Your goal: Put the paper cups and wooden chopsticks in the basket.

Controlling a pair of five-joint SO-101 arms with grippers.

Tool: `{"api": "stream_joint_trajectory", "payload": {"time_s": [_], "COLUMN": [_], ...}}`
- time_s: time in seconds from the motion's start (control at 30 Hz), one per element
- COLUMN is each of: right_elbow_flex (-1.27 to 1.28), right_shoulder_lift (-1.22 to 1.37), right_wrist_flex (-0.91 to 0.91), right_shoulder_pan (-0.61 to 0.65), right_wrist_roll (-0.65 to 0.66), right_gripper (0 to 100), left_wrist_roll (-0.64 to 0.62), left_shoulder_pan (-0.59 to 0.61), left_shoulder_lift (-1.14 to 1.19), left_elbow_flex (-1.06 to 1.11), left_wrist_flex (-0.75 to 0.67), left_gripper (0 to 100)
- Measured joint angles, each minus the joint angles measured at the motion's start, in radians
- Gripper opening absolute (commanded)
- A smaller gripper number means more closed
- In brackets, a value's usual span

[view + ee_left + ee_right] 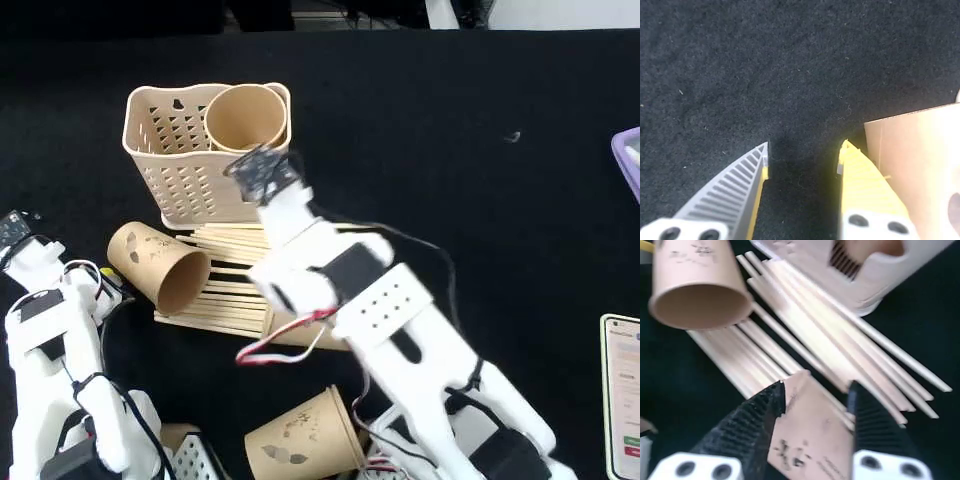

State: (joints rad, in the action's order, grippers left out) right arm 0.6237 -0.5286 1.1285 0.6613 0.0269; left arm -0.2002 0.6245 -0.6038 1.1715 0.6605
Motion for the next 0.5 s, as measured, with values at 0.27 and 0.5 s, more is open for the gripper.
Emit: {"api": "stream_joint_trajectory", "payload": {"time_s": [0.27,0.5], "right_elbow_flex": [-0.002,-0.002], "right_shoulder_lift": [0.147,0.163], "right_wrist_flex": [0.058,0.230], "right_shoulder_pan": [0.123,0.044], "right_wrist_roll": [-0.057,0.216], "right_gripper": [26.6,20.7], "left_wrist_roll": [0.000,0.000], "left_shoulder_pan": [0.017,0.029], "left_shoulder_lift": [0.000,0.000], "left_elbow_flex": [0.000,0.000], "left_wrist_flex": [0.000,0.000], "left_gripper": [22,22]}}
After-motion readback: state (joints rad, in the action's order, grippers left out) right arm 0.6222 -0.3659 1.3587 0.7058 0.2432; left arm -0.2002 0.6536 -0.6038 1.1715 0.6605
